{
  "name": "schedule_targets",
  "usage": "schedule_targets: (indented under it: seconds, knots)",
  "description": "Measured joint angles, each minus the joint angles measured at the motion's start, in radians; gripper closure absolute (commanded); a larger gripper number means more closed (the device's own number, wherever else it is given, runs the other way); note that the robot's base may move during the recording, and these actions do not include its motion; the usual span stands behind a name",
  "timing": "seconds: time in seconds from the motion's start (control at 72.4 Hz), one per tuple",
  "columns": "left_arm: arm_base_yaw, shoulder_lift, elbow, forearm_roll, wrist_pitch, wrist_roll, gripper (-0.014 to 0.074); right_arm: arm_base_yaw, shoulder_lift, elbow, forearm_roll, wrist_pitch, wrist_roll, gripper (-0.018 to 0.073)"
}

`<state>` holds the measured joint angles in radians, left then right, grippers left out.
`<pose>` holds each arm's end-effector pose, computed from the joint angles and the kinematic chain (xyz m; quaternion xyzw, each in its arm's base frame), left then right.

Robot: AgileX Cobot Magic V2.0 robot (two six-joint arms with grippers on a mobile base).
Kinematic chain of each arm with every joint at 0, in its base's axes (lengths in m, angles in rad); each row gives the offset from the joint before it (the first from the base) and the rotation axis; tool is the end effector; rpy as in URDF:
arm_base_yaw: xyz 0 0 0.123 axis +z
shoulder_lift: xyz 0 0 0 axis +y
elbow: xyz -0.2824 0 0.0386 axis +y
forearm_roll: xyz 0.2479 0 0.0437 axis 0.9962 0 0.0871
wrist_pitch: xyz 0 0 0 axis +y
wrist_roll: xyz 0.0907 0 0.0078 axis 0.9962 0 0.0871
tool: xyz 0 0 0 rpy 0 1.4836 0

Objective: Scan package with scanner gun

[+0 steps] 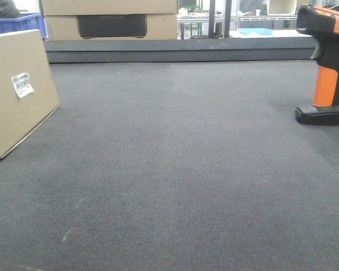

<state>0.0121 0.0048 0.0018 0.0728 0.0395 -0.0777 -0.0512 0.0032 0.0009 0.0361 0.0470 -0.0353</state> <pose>0.0569 0.0010 0.2086 -0.0069 0.6924 0.0036 0.7215 0.0567 -0.0027 0.2083 0.0174 0.6940 -0.0176 0.7195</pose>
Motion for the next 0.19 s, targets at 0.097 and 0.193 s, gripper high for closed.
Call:
schedule_targets:
  seconds: [0.097,0.193]
  knots:
    - [0.000,0.000,0.000,0.000,0.002,0.000,0.0708,0.000,0.000,0.000,0.000,0.000,0.000,0.0725]
    - [0.000,0.000,0.000,0.000,0.002,0.000,0.0708,0.000,0.000,0.000,0.000,0.000,0.000,0.0725]
